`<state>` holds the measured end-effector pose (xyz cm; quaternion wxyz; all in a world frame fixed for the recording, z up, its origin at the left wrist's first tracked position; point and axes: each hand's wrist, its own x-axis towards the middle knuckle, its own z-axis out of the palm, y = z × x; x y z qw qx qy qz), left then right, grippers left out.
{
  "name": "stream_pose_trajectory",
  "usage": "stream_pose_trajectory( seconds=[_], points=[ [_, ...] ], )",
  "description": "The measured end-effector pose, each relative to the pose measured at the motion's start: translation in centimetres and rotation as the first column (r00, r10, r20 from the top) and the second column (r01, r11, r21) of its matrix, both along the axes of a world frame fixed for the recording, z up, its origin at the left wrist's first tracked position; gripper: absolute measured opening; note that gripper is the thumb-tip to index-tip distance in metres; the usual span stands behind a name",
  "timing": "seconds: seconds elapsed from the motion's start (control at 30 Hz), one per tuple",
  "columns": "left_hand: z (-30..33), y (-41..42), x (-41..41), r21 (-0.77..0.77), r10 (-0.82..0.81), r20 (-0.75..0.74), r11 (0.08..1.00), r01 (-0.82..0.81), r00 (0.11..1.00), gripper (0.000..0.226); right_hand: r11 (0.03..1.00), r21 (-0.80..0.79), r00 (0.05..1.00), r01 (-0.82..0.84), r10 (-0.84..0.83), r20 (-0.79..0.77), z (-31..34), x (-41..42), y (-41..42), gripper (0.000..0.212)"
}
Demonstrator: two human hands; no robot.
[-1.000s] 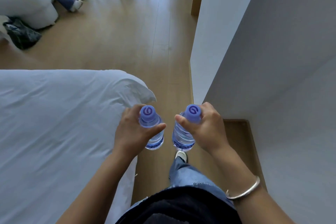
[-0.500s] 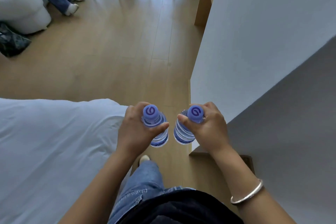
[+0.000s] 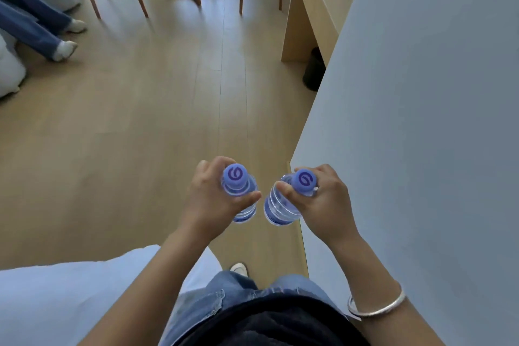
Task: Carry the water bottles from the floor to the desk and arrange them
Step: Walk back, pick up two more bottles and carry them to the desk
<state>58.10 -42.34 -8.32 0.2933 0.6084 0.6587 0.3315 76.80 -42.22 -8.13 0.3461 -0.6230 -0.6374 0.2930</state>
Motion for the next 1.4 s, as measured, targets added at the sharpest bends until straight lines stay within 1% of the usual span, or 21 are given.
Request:
stream_pose_trajectory(
  seconds=[0.07,0.13,0.2,0.33,0.4,0.43,0.53,0.6,0.7,0.83,0.93,1.0,1.1,1.2,1.4],
  points=[
    [0.2,3.0,-0.8,-0.001,0.005,0.000,1.000,-0.005,1.000,0.049,1.000,0.003,1.000,0.004,-0.004,-0.010,0.2,-0.9,3.0,0.017],
    [0.2,6.2,-1.5,-0.001,0.018,0.013,1.000,-0.018,1.000,0.049,1.000,-0.016,1.000,0.018,-0.018,-0.011,0.1,-1.7,6.3,0.012],
    [-0.3,9.3,-2.1,-0.015,0.027,0.025,1.000,-0.026,0.999,0.047,0.999,-0.032,1.000,0.026,-0.026,-0.004,-0.4,-2.3,9.7,0.020],
    [-1.2,16.0,-2.6,-0.058,0.019,0.008,0.998,-0.019,1.000,0.045,0.999,-0.040,0.999,0.031,-0.032,-0.031,-1.0,-2.9,16.4,0.012],
    [-1.5,19.5,-2.6,-0.075,0.015,0.016,0.997,-0.014,1.000,0.045,0.999,-0.044,0.999,0.032,-0.034,-0.043,-1.2,-2.9,20.1,0.012],
    [-1.7,21.7,-2.5,-0.071,0.014,0.016,0.997,-0.013,1.000,0.045,0.998,-0.046,0.998,0.036,-0.037,-0.042,-1.4,-2.8,22.3,0.014],
    [-1.5,28.3,-1.9,-0.067,0.006,-0.006,0.998,-0.006,1.000,0.043,0.998,-0.060,1.000,0.025,-0.025,0.004,-1.6,-2.4,29.1,0.029],
    [-1.0,32.4,-1.3,-0.058,-0.013,-0.016,0.998,0.012,1.000,0.045,0.998,-0.064,0.999,0.009,-0.007,0.038,-1.4,-2.2,33.3,0.031],
    [-0.5,38.6,-0.3,-0.043,-0.004,-0.004,0.999,0.003,1.000,0.046,0.998,-0.062,0.999,-0.001,0.003,0.041,-0.8,-1.6,39.3,0.029],
    [-0.7,45.3,1.0,-0.021,-0.018,0.005,1.000,0.018,1.000,0.050,0.998,-0.054,0.999,0.028,-0.026,0.032,-0.5,-0.6,45.3,0.023],
    [-0.7,49.7,1.6,-0.039,-0.024,0.039,0.999,0.026,0.999,0.047,0.996,-0.059,0.997,0.068,-0.066,0.025,-0.4,0.1,48.8,0.019],
    [-1.0,52.9,1.9,-0.064,-0.038,0.055,0.997,0.041,0.998,0.045,0.993,-0.070,0.995,0.099,-0.097,0.031,-0.8,0.7,51.6,0.021],
    [-1.4,57.9,2.2,-0.063,-0.077,0.040,0.995,0.079,0.996,0.044,0.987,-0.073,0.989,0.146,-0.143,0.044,-1.3,1.4,55.7,0.028],
    [-1.8,63.7,2.6,-0.082,-0.117,0.038,0.989,0.119,0.992,0.043,0.972,-0.093,0.977,0.214,-0.215,0.000,-1.4,1.7,60.5,0.026],
    [-0.7,76.4,4.5,-0.077,-0.316,-0.001,0.946,0.315,0.949,0.045,0.920,-0.095,0.919,0.381,-0.388,-0.069,-0.1,2.4,70.1,0.021]
  ],
)
